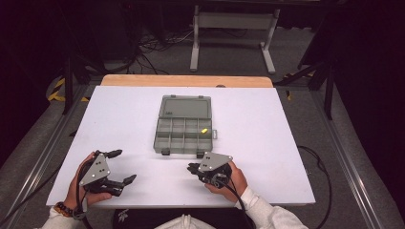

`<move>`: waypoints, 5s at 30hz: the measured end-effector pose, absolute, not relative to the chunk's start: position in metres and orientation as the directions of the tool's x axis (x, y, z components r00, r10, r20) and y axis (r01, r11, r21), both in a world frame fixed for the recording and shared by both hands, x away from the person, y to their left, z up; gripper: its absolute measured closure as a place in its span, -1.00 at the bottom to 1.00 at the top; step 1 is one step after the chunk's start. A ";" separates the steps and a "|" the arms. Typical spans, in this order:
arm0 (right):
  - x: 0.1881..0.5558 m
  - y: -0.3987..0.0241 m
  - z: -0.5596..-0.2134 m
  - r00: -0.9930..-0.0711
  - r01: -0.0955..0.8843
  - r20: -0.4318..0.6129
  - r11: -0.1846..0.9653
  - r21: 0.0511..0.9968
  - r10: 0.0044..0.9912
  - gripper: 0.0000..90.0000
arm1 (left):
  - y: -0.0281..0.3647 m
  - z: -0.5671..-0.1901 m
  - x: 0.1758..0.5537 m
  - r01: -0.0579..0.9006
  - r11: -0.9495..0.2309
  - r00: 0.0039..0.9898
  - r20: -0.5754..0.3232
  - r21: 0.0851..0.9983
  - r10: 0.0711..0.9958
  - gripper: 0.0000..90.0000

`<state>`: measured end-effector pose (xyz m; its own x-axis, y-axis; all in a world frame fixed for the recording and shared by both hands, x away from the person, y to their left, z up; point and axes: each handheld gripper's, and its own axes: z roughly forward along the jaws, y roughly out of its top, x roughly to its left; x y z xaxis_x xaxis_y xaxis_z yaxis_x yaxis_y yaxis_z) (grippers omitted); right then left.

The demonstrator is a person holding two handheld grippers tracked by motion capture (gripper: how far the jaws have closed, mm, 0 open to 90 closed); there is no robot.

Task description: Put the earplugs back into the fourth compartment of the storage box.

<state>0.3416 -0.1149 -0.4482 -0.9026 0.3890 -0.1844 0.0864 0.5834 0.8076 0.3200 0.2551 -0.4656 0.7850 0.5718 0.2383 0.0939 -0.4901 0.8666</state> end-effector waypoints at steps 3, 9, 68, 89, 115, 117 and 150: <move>0.344 -0.116 -0.445 -0.900 0.086 -0.184 0.572 0.816 0.396 0.87 | 0.256 -0.466 0.320 0.098 -0.484 0.783 0.233 0.869 0.576 -0.84; 0.348 -0.119 -0.440 -0.893 0.079 -0.192 0.561 0.824 0.408 0.87 | 0.256 -0.465 0.321 0.096 -0.486 0.782 0.236 0.869 0.577 -0.84; 0.474 -0.142 -0.436 -0.730 0.271 -0.112 0.436 0.858 0.674 0.85 | 0.259 -0.465 0.326 0.105 -0.467 0.782 0.217 0.878 0.584 -0.84; 0.482 -0.143 -0.443 -0.701 0.298 -0.121 0.443 0.845 0.703 0.81 | 0.259 -0.465 0.323 0.107 -0.466 0.781 0.216 0.878 0.586 -0.84; 0.483 -0.149 -0.447 -0.686 0.336 -0.082 0.414 0.846 0.723 0.71 | 0.260 -0.464 0.321 0.100 -0.475 0.775 0.230 0.874 0.588 -0.84; 0.483 -0.148 -0.448 -0.690 0.337 -0.080 0.418 0.844 0.719 0.70 | 0.261 -0.464 0.319 0.103 -0.471 0.776 0.226 0.876 0.589 -0.84; 0.423 -0.162 -0.413 -0.744 0.112 -0.213 0.432 0.895 0.634 0.43 | 0.259 -0.463 0.319 0.097 -0.479 0.781 0.231 0.872 0.580 -0.76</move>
